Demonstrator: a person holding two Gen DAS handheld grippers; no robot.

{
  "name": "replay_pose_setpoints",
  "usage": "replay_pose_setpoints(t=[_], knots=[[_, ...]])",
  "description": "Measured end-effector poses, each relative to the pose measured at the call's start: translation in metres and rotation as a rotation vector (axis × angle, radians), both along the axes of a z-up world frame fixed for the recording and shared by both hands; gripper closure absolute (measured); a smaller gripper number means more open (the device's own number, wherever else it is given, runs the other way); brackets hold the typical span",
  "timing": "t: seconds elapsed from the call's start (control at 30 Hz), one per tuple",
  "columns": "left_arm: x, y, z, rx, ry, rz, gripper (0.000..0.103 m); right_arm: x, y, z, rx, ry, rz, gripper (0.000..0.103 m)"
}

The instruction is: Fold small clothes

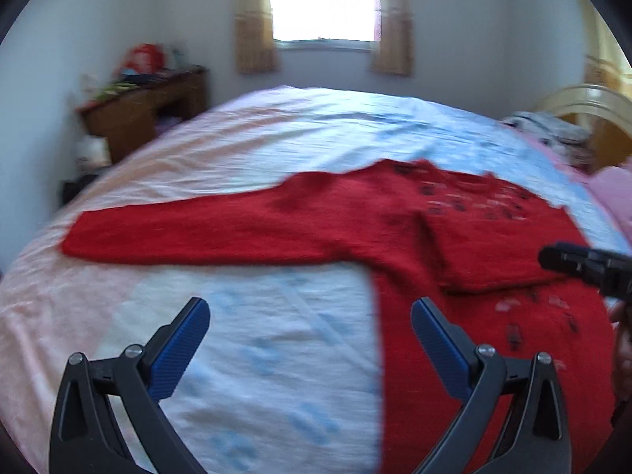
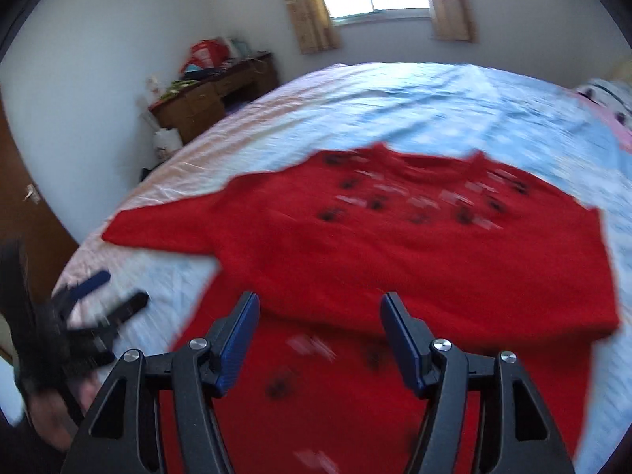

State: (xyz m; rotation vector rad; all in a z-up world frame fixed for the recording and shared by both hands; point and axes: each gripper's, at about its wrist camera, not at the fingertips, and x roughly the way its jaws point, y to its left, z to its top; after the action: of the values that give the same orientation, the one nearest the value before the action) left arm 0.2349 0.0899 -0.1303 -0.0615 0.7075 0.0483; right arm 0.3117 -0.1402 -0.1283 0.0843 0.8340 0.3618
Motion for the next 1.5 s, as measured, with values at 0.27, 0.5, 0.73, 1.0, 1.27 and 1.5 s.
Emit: replay_pose_setpoints(t=[0.27, 0.5, 0.73, 1.0, 1.27, 1.5], knots=[[0.052, -0.05, 0.009, 0.018, 0.023, -0.161, 0.018, -0.064, -0.086, -0.009, -0.046, -0.042, -0.175, 0.038], [0.09, -0.066, -0.016, 0.017, 0.138, -0.145, 0.039, -0.097, -0.099, -0.025, -0.065, -0.122, -0.168, 0.038], [0.1, -0.083, -0.032, 0.0, 0.191, -0.141, 0.091, -0.101, -0.106, -0.028, -0.054, -0.14, -0.187, 0.037], [0.076, -0.077, 0.005, 0.041, 0.063, -0.165, 0.095, -0.104, -0.104, -0.031, -0.059, -0.15, -0.182, 0.033], [0.074, -0.05, 0.018, 0.039, 0.036, -0.117, 0.095, -0.102, -0.1, -0.04, -0.073, -0.122, -0.177, 0.033], [0.07, -0.031, -0.012, 0.014, 0.099, -0.065, 0.095, -0.099, -0.101, -0.045, -0.075, -0.099, -0.181, 0.032]])
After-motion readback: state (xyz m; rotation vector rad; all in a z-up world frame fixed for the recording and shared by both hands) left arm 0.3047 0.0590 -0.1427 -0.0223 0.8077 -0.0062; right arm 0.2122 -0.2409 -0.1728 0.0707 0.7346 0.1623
